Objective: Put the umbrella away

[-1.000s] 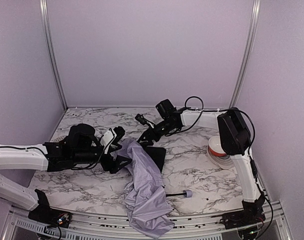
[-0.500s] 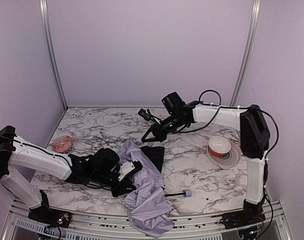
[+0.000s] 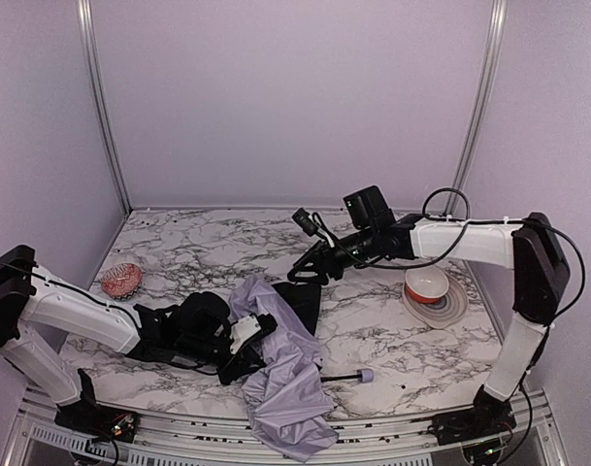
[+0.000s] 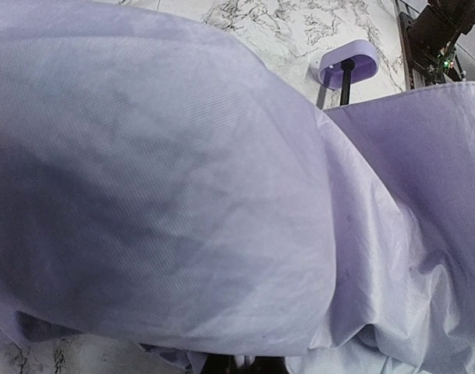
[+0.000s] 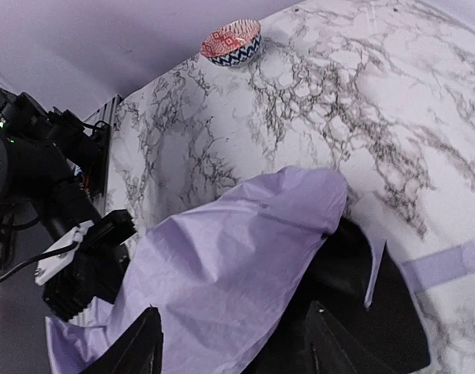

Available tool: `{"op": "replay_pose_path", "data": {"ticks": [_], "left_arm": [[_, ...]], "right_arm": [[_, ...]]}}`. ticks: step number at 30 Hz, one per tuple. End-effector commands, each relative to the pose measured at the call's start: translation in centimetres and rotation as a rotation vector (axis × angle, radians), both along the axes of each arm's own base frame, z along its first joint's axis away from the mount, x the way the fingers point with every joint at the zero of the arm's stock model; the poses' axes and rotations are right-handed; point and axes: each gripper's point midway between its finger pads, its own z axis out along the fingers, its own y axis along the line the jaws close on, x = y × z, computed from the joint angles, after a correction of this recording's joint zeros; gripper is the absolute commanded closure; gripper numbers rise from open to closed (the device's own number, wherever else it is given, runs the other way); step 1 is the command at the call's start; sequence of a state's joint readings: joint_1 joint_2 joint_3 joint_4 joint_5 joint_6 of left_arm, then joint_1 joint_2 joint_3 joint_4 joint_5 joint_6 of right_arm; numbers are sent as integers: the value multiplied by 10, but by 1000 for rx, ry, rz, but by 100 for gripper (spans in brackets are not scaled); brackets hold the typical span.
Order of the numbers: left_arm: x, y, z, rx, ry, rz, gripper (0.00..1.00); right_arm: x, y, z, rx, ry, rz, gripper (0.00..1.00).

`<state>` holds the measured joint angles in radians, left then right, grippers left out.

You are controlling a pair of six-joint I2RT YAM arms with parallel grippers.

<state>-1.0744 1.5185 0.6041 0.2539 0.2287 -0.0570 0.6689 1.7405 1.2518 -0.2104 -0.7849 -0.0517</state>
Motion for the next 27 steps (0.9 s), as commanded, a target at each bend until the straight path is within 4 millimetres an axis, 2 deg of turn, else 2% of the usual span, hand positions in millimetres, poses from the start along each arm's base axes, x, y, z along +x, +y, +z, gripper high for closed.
{"op": "replay_pose_path", "data": {"ticks": [1,2,4,7,10,12,13,14,17,18,21,23,27], "left_arm": [[-1,8,-22,68,-18,-9,100],[-1,7,-23,70,-17,-10,100],[-1,5,-22,69,-18,-8,100],[0,5,-20,65,-29,-11,100],[1,7,-18,64,-42,-6,100],[0,10,-19,69,-45,-5,100],[0,10,-20,71,-46,-3,100],[0,11,-21,74,-45,-2,100],[0,13,-24,84,-42,6,100],[0,14,-24,84,-42,8,100],[0,17,-25,89,-43,15,100],[1,20,-27,95,-45,20,100],[3,23,-29,106,-54,41,100]], "right_arm": [[28,39,13,35,-8,-24,27],[32,47,5,20,16,-27,18],[34,62,-16,-11,79,-12,13],[22,80,-50,-93,173,50,12],[11,87,-63,-133,229,121,16],[2,88,-55,-101,259,164,20],[-2,90,-44,-74,261,192,27],[-8,92,-33,-51,266,233,37],[-28,84,-11,-21,276,334,89],[-29,79,-4,-22,259,331,100],[-21,62,29,10,188,283,100],[-17,44,42,23,161,214,100],[-30,16,60,88,124,115,100]]}}
